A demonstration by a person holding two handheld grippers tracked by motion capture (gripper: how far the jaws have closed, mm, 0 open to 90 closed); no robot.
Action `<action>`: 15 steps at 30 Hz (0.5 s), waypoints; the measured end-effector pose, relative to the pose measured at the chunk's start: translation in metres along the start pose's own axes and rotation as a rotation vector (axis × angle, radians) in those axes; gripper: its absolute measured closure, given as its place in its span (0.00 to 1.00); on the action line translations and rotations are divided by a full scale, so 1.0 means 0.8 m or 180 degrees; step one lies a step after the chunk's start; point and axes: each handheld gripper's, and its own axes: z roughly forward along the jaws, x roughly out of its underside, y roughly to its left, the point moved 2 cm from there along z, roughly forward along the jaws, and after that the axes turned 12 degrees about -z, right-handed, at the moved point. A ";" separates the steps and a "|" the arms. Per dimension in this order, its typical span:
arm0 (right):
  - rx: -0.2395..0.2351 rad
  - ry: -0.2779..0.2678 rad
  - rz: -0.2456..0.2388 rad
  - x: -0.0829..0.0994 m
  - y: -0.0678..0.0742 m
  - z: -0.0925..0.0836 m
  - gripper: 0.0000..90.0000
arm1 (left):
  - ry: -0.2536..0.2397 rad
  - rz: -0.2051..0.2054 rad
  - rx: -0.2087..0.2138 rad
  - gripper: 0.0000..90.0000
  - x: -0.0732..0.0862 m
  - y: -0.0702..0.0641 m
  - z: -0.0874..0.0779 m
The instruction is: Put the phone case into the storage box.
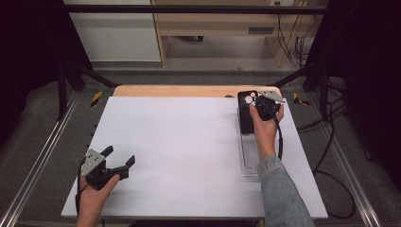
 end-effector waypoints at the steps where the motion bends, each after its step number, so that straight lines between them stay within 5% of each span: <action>1: -0.0006 0.0008 0.0004 0.000 -0.001 0.000 0.08 | 0.0000 -0.0002 -0.0001 0.06 0.000 0.000 0.000; 15: -0.0060 0.0005 0.0009 0.003 -0.005 -0.006 0.08 | -0.0002 0.0004 -0.0001 0.06 0.000 0.000 0.000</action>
